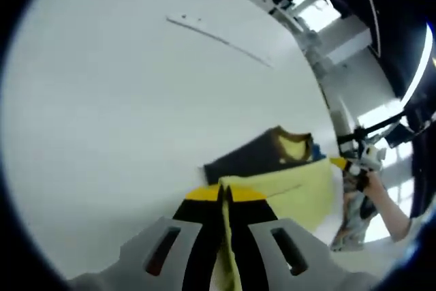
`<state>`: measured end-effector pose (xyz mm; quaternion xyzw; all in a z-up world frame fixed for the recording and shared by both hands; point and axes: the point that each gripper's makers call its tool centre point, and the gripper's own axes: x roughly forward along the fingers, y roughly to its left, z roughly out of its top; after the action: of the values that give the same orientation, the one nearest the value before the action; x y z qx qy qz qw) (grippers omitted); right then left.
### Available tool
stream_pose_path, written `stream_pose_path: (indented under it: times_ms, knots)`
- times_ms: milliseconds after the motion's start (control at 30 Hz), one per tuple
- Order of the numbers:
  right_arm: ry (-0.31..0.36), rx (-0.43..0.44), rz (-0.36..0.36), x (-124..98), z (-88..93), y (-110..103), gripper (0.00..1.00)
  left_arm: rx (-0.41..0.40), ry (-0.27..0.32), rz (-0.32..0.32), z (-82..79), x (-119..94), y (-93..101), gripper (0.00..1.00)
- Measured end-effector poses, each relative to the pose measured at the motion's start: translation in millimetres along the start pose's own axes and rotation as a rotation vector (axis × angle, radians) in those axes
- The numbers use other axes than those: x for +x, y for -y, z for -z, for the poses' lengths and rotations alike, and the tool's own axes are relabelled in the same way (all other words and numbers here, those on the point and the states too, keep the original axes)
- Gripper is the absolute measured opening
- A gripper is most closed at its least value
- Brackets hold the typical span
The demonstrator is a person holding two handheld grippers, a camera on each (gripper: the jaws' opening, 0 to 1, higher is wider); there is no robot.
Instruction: Fold the garment on the visible template until the final outline fits inside the template.
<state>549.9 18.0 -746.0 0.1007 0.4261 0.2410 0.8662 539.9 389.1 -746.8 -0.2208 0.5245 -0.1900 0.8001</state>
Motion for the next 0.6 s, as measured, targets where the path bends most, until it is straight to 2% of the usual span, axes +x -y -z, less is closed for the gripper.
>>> stream_pose_path:
  times_ms: [300,600]
  knots:
    - [-0.030,-0.024,0.018,9,6.6,6,0.03,-0.004,-0.020,-0.024,-0.1,11,-10.9,0.00]
    - [-0.039,-0.044,0.015,13,9.2,7,0.03,0.000,-0.021,-0.030,1.7,12,-9.1,0.00]
